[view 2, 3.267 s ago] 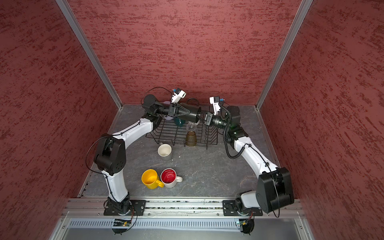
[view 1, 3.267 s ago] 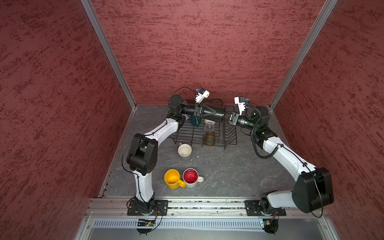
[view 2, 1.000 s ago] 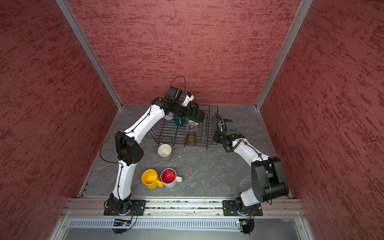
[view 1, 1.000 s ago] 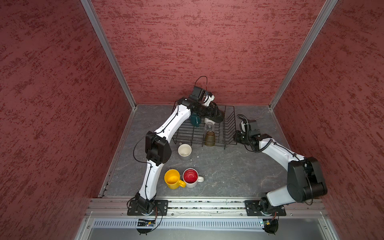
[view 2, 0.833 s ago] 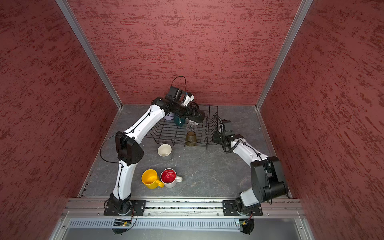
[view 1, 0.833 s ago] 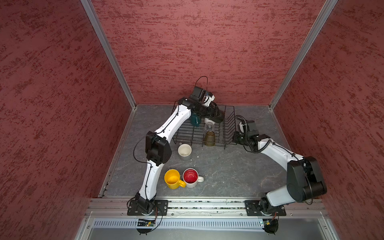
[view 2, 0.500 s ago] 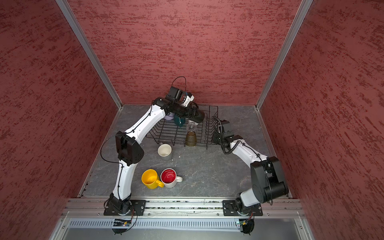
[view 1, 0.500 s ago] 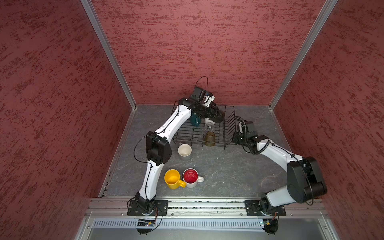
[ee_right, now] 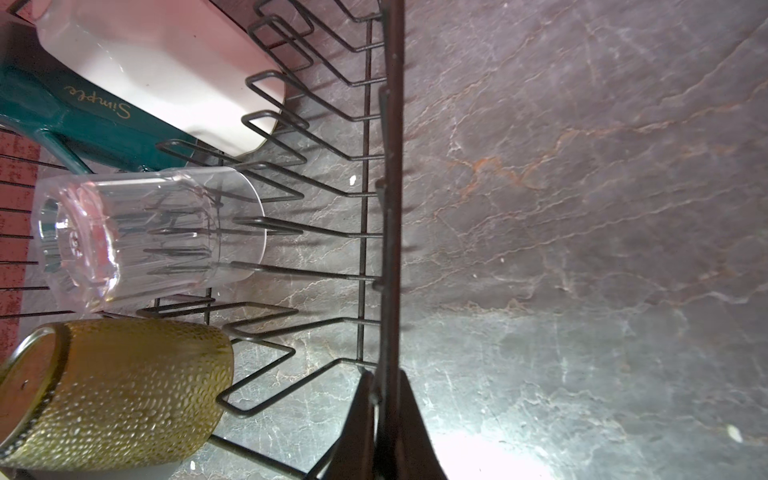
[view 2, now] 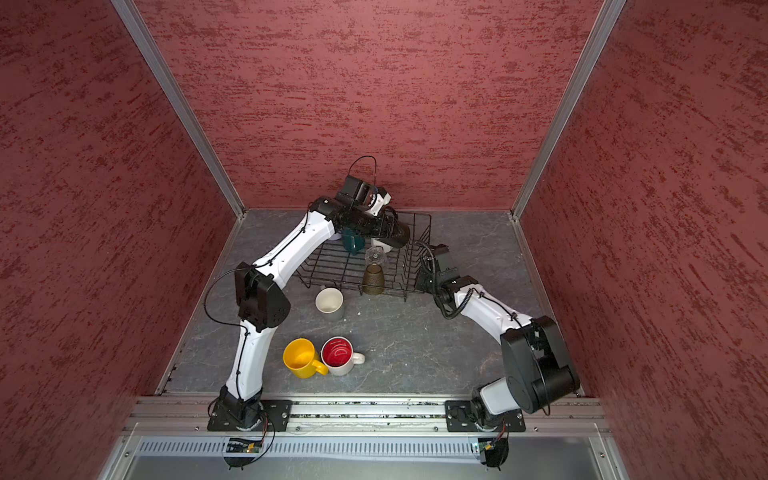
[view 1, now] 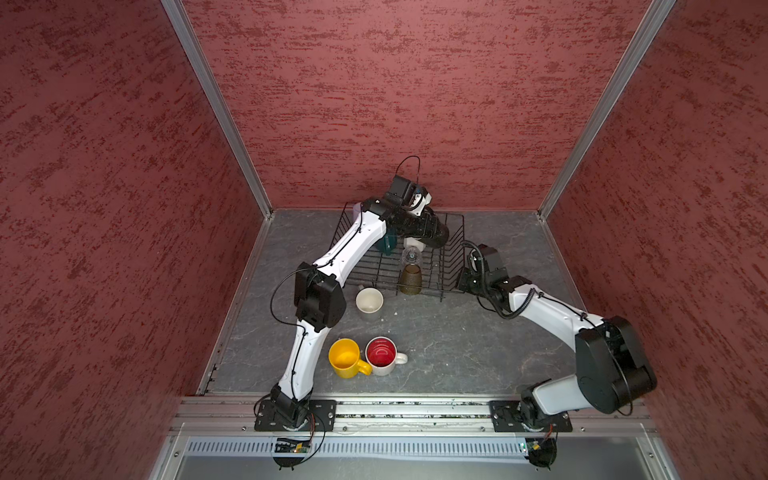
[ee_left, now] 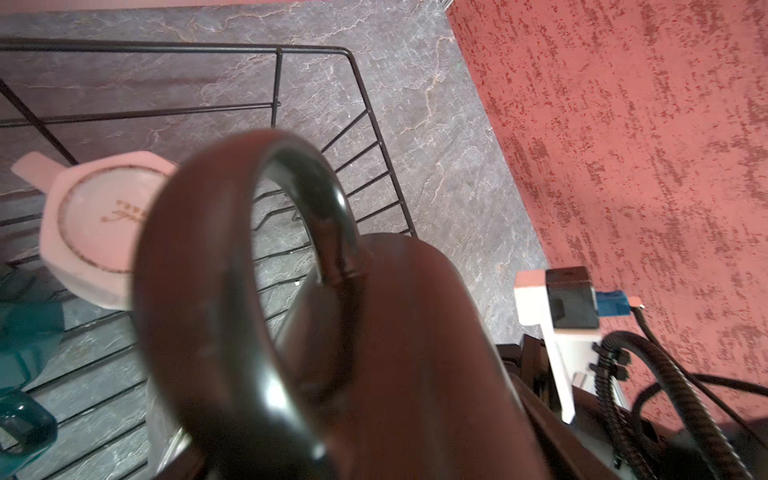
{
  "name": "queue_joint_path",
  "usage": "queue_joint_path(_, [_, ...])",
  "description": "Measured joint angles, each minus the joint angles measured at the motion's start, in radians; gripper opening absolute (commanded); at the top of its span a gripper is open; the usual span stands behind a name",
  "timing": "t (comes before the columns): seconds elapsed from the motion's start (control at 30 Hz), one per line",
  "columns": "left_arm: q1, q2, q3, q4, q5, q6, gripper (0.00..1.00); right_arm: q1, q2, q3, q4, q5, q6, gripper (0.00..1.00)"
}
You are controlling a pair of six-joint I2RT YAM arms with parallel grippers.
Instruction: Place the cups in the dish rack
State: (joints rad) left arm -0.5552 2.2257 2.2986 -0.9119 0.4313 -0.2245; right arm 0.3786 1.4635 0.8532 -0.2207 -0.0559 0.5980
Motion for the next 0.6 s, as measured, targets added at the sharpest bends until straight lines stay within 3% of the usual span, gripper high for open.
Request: queue_joint_path(0.6, [-0.053, 0.107, 0.097, -0.022, -0.167, 0.064, 0.0, 0.053, -0.04, -0.038, 0.004, 0.024, 0.05, 0.09])
